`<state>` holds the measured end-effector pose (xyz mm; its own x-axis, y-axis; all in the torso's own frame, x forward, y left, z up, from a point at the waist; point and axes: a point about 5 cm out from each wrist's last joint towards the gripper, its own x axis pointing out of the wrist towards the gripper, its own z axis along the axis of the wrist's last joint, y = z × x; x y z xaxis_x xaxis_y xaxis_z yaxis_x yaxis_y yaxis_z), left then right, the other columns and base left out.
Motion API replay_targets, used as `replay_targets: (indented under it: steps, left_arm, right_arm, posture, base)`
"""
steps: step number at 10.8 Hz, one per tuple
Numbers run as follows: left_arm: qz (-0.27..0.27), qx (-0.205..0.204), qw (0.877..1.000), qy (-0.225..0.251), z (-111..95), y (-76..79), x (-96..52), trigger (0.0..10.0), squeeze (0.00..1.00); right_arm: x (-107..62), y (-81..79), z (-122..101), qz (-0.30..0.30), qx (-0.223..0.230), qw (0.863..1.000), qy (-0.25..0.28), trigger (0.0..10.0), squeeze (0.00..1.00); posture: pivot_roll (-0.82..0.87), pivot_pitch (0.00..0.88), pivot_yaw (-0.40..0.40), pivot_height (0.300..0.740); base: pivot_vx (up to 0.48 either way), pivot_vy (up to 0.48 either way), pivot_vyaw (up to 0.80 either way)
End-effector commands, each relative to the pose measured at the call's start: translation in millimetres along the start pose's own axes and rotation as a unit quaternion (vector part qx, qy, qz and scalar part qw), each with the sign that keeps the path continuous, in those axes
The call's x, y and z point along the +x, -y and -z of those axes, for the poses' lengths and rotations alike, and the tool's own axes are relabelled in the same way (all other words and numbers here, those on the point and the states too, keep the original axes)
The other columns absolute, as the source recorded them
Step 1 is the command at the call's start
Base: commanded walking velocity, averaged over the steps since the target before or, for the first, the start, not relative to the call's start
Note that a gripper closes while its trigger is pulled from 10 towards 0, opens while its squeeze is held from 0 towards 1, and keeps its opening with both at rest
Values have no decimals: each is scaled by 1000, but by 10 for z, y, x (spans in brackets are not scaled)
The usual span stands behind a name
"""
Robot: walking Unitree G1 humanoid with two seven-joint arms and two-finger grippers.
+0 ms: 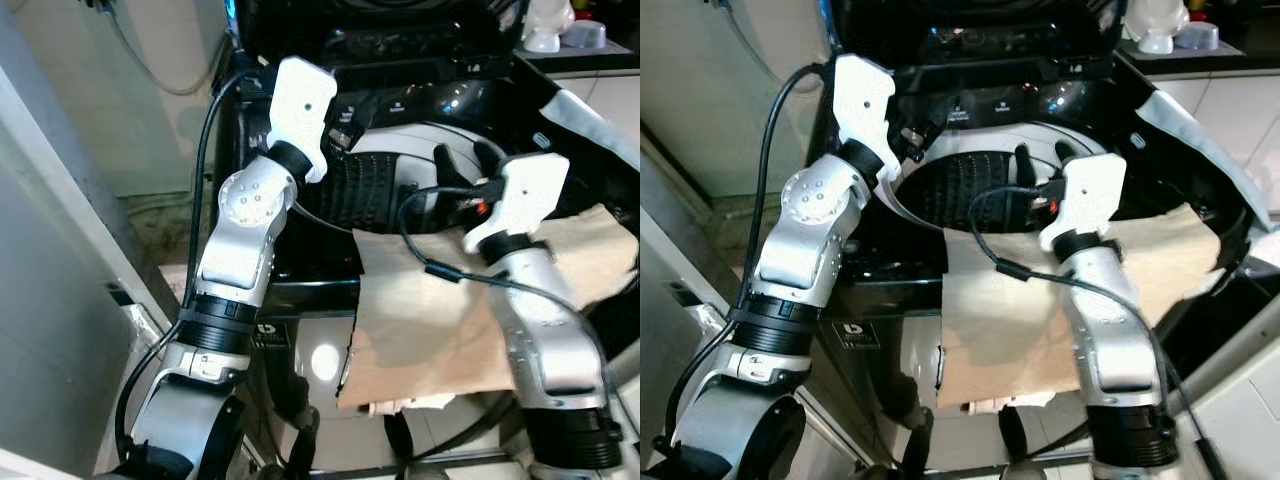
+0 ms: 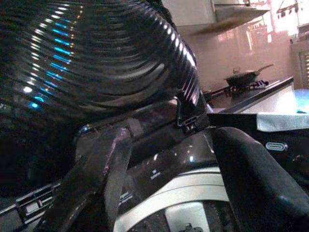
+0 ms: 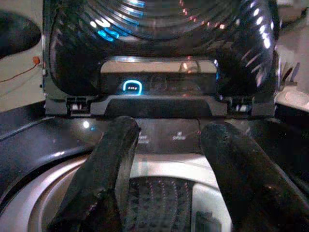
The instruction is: Clothes washing
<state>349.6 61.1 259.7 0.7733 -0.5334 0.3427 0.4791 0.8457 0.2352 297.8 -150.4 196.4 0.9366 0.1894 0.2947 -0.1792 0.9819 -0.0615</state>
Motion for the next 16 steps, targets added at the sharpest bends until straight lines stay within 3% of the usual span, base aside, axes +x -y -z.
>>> replay_targets:
  steps: [1, 7, 10, 13, 14, 16]
  left_arm:
    - [-1, 4, 1000, -6, -4, 4, 0, 10000, 0]
    - [-6, 2, 1000, -21, 34, -9, -21, 10000, 0]
    - [-6, 3, 1000, -21, 35, -26, -28, 10000, 0]
    - [1, 6, 1000, -21, 73, -3, -65, 10000, 0]
    - [1, 6, 999, -34, 185, -14, -164, 10000, 0]
    - [-39, -27, 994, -94, 569, -150, -525, 10000, 0]
  right_arm:
    - [3, -30, 27, -3, -3, 1000, 0, 10000, 0]
    - [11, -83, 132, -10, 1, 1000, -7, 10000, 0]
    - [12, -107, 178, -17, -18, 1000, -17, 10000, 0]
    - [-19, -108, 257, -19, -12, 999, -36, 10000, 0]
    - [-58, -75, 332, -9, -22, 999, -40, 10000, 0]
    - [-156, -18, 491, 8, -32, 998, -53, 10000, 0]
  posture:
    - [-231, 0, 86, 727]
    - [-228, 0, 83, 727]
    - [-225, 0, 80, 727]
    - [-231, 0, 89, 727]
    - [-237, 0, 101, 727]
    - [-227, 0, 101, 727]
  base:
    - [-300, 0, 0]
    - [-281, 0, 0]
    - [-82, 0, 0]
    - [0, 0, -623]
    - [0, 0, -650]
    - [0, 0, -675]
